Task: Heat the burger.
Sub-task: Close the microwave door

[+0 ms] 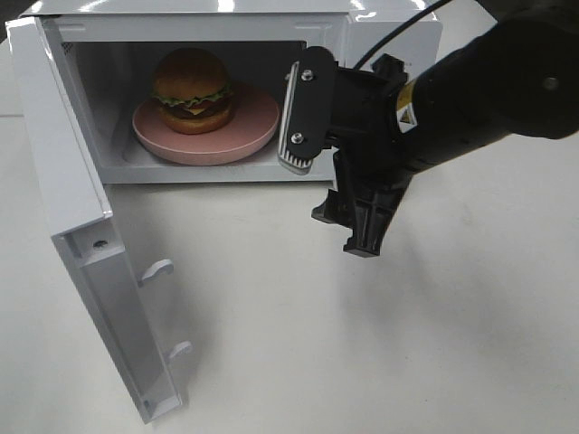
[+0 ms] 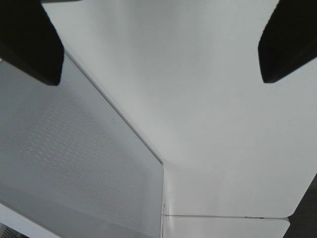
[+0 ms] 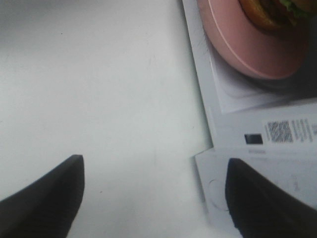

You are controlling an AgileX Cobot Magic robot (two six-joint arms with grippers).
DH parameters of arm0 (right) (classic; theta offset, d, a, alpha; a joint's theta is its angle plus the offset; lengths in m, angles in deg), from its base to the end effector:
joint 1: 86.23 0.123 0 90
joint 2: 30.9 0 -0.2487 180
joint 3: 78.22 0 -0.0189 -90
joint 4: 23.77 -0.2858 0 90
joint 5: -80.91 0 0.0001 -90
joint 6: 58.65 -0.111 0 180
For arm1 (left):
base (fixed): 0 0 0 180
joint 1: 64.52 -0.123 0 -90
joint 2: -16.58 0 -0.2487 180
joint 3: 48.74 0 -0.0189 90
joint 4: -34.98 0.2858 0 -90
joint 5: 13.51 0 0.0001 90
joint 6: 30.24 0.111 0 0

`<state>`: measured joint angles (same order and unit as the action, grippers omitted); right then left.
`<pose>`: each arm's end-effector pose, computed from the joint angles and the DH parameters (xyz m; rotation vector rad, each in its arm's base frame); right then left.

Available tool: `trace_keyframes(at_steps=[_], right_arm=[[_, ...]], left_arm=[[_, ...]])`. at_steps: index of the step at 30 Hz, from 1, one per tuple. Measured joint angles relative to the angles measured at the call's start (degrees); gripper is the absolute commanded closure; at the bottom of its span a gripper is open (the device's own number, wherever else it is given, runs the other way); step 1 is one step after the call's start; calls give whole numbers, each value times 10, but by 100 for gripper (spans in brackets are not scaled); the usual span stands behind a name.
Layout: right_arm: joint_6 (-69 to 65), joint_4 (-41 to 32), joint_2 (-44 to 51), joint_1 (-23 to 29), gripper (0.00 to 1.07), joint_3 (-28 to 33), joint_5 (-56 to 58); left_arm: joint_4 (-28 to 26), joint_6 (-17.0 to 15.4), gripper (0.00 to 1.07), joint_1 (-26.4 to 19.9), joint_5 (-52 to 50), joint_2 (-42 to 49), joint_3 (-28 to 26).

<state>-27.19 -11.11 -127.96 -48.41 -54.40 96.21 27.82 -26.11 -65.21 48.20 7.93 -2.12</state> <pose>0.2905 0.2173 0.1598 -1.5272 1.8150 -0.1178 0.0768 -0.0113 0.2889 0.0695 2.0355 -0.0966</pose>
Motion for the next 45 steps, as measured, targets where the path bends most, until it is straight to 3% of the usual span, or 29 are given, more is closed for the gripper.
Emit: trace_keyframes(at_steps=[8,18,25,36,43,45], right_arm=[[-154,0,92,0,31,51,81],[-347,-1,189,0,31,53,317],[-379,-5,253,0,31,53,426],[-379,-25,393,-1,31,53,469],[-379,-30,460,-57,31,68,469],[-380,-30,496,-102,31,95,460]], left_arm=[[0,0,6,0,0,0,0],[0,0,6,0,0,0,0],[0,0,6,0,0,0,0],[0,0,6,0,0,0,0],[0,0,6,0,0,0,0],[0,0,6,0,0,0,0]])
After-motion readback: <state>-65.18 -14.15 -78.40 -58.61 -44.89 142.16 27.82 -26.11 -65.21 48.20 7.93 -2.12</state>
